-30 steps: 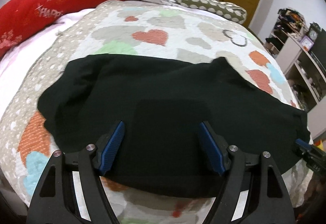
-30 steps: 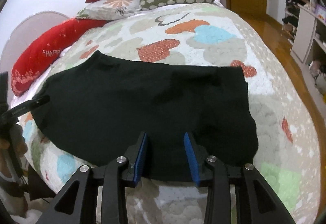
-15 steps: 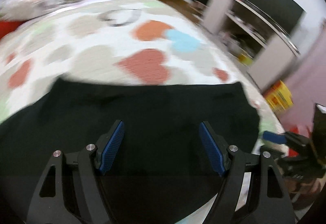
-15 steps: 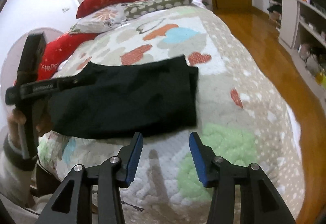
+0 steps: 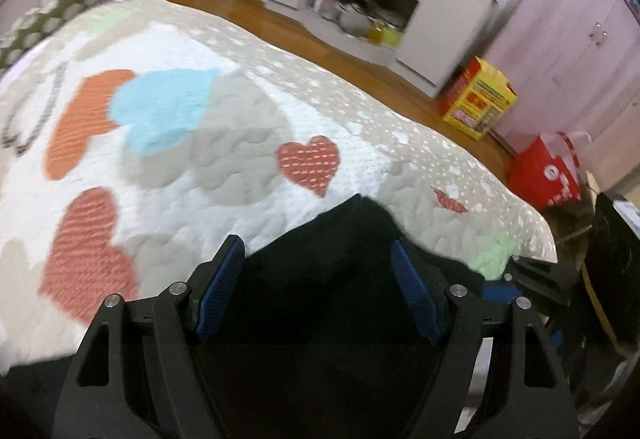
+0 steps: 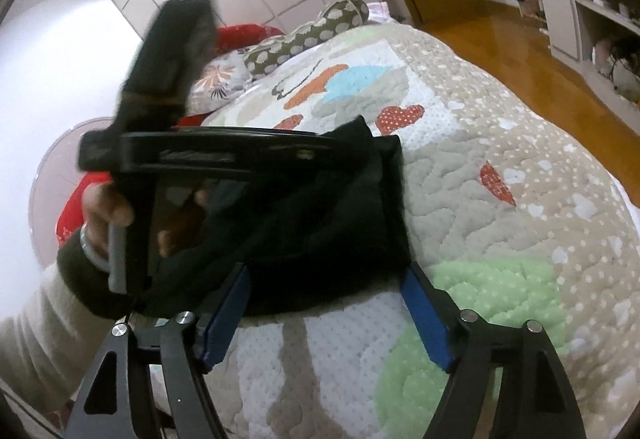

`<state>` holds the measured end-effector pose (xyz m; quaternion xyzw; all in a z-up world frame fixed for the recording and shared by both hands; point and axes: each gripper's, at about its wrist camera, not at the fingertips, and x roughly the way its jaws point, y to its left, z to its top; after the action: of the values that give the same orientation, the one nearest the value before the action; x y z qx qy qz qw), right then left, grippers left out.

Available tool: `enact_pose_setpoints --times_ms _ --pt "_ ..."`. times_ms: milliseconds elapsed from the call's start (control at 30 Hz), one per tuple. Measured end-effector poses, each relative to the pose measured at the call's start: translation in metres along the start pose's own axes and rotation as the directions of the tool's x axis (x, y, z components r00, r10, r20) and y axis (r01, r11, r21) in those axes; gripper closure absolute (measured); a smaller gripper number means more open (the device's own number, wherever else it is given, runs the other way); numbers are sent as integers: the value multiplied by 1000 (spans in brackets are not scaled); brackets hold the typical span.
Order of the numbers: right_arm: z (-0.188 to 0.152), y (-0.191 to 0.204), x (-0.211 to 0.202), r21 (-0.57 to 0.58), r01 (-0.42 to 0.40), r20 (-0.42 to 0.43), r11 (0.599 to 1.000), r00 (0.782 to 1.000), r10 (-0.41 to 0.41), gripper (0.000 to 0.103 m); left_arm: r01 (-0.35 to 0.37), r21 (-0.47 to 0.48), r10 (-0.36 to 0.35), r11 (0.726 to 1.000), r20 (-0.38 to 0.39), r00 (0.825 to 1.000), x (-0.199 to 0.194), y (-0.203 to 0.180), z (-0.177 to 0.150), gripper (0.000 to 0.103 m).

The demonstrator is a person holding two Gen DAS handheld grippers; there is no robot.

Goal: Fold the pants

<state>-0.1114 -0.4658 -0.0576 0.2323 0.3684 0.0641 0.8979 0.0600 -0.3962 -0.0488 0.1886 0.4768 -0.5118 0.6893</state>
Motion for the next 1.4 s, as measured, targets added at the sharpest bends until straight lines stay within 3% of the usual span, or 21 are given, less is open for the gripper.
enact_pose_setpoints --times_ms 100,167,200,233,300,333,433,600,767,833,900,933,1000,1067,1100,1200,1300,1400 --pt "1 0 1 16 8 30 1000 1000 -8 28 20 34 -18 999 -30 999 17 -4 7 27" --pt "2 -2 3 48 23 58 999 998 -26 43 31 30 -30 999 -23 999 21 -5 11 28" --pt "3 -4 5 57 30 57 998 998 -34 62 28 29 -27 999 -19 999 22 -6 11 40" --pt "5 -8 10 74 9 42 997 999 -13 75 16 32 -16 999 -12 1000 22 -8 10 52" --pt "9 -11 17 104 -26 35 994 999 23 79 28 26 -28 999 4 1000 22 -8 10 67" --pt "11 -8 16 97 -31 39 995 999 27 80 32 18 -32 999 8 999 22 -7 10 69" --pt "23 3 6 67 -55 62 996 997 51 82 74 -39 -73 996 36 997 9 2 11 74" --pt "47 42 -12 -40 -104 98 994 989 108 82 95 -73 -81 993 176 981 -56 12 7 74" --pt "69 114 -3 -213 -185 87 959 975 207 82 66 -197 -4 978 301 954 -137 55 -32 71" --pt "63 147 17 -273 -231 34 934 968 249 82 37 -260 51 965 326 944 -160 78 -59 59" --pt "50 171 48 -292 -297 -60 909 954 293 80 -17 -359 146 933 337 930 -181 106 -92 50" --pt "40 182 73 -278 -333 -132 901 942 307 73 -32 -410 183 912 335 924 -188 120 -109 47" --pt "19 195 114 -222 -354 -258 909 920 295 52 -28 -499 218 866 326 920 -200 144 -143 46" --pt "6 199 125 -171 -414 -348 894 874 339 52 -55 -559 262 827 297 918 -205 154 -171 46" --pt "3 201 116 -190 -431 -341 882 872 352 52 -78 -569 283 818 282 917 -206 153 -182 46" --pt "8 194 80 -288 -410 -297 866 898 326 52 -128 -570 321 812 253 913 -205 139 -203 46" --pt "25 175 58 -349 -269 -182 898 959 216 52 -140 -563 322 815 238 916 -198 122 -213 46" --pt "38 160 62 -344 -160 -120 925 985 125 52 -177 -560 345 810 211 915 -186 105 -217 45"
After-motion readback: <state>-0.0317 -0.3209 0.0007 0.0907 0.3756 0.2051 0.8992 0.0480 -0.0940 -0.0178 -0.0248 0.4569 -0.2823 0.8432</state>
